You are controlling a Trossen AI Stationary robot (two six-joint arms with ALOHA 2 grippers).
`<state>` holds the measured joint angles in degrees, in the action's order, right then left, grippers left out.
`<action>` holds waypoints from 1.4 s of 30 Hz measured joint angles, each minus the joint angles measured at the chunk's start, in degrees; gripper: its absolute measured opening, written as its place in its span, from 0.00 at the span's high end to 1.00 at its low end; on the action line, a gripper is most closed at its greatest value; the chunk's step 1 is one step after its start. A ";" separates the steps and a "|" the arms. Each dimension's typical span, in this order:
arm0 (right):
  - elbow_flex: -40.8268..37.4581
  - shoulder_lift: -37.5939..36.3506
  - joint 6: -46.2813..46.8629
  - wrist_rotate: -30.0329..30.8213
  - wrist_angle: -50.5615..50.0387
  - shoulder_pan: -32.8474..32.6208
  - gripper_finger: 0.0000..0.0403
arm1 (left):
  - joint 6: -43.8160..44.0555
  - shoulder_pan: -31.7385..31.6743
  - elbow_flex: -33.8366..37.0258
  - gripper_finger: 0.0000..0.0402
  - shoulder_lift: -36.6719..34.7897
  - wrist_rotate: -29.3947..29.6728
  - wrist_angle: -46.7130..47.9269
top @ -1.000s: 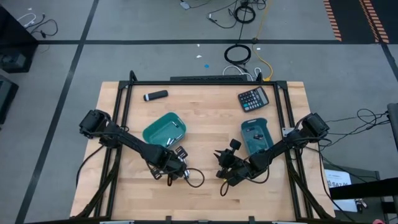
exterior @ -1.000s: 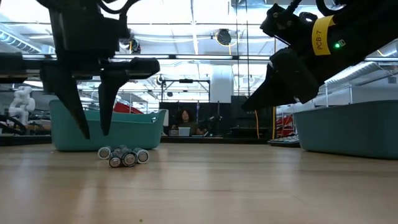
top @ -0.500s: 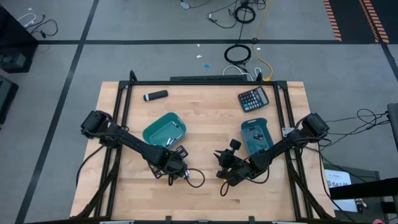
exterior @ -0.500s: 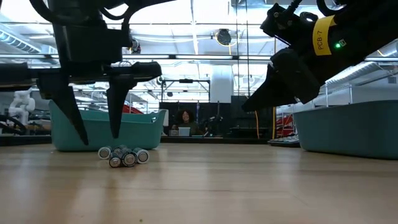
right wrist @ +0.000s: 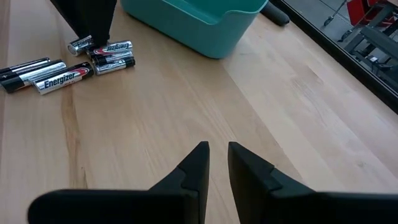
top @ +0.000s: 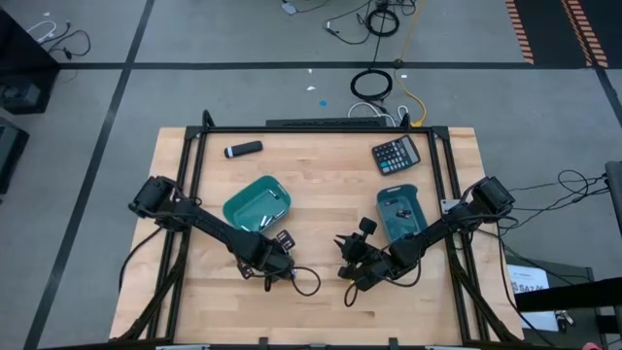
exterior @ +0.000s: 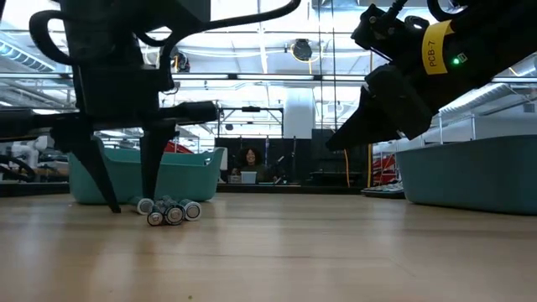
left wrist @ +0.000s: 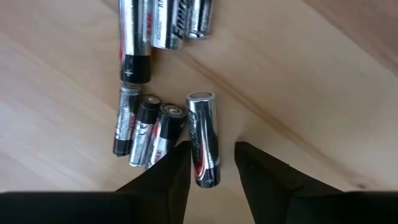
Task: Sort batteries
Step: Put the white battery into the green bin
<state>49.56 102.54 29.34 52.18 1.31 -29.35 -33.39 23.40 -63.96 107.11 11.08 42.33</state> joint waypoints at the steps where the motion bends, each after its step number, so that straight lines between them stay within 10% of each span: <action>1: 0.00 0.00 0.00 0.00 -0.01 -0.01 0.88 | 0.00 0.01 -0.08 0.64 0.34 0.11 0.03; 8: 0.00 0.00 0.00 0.00 -0.08 -0.01 0.88 | 1.15 -0.02 -0.01 0.66 1.25 -0.70 0.30; 15: 0.00 0.00 0.00 0.00 -0.17 0.01 0.88 | 4.86 0.04 0.04 0.89 1.29 -3.55 0.50; 42: 0.00 0.00 0.44 -0.78 0.63 -0.43 0.88 | 48.37 -9.87 -10.69 0.89 -18.00 10.64 36.02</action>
<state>49.56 102.54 29.78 51.41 1.94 -29.78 14.98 13.53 -74.65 89.10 21.71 78.35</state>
